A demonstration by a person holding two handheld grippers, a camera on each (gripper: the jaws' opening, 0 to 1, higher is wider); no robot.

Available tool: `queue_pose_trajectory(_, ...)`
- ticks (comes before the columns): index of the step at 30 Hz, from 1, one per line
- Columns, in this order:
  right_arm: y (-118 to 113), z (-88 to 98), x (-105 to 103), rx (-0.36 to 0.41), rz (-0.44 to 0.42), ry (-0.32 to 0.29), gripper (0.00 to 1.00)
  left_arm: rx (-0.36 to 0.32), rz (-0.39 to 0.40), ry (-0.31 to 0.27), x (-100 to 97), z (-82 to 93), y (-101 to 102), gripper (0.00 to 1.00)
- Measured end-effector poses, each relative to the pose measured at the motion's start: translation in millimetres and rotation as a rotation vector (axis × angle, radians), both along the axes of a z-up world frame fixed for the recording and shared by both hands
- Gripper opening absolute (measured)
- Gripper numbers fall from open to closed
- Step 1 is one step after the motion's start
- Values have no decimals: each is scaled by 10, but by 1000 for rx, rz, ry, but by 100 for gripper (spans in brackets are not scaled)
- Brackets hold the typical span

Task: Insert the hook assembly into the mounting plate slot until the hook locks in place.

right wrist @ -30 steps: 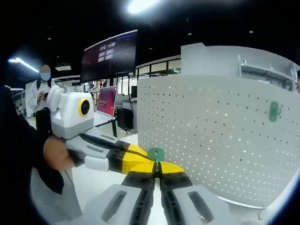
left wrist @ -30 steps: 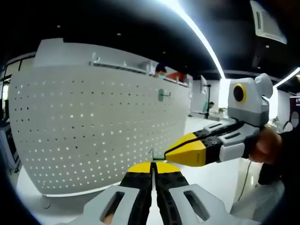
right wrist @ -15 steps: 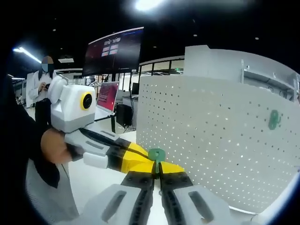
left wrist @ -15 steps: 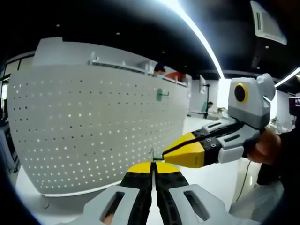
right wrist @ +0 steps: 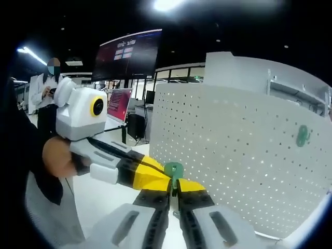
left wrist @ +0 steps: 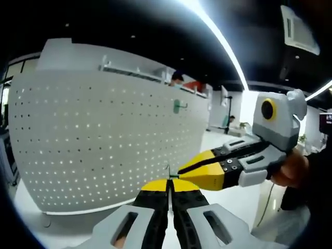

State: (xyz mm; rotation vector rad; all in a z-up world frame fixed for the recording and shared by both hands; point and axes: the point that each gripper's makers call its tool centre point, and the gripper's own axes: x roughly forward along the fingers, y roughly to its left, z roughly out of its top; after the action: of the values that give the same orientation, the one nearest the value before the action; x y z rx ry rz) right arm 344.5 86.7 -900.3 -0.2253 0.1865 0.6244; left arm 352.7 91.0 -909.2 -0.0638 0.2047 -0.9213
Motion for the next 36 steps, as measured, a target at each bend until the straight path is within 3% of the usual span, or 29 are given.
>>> queue_pose_trajectory(21, -7, 37, -3, 31, -5, -12, 1, -95, -2, 81, -5, 19, -5, 1)
queue_pose_trajectory(30, -24, 69, -7, 57, -12, -15, 1, -105, -7, 70, -12, 50, -24, 1)
queue_pose_trajectory(36, -35, 86, -7, 62, -17, -19, 0, -78, -12, 30, -17, 71, -36, 3)
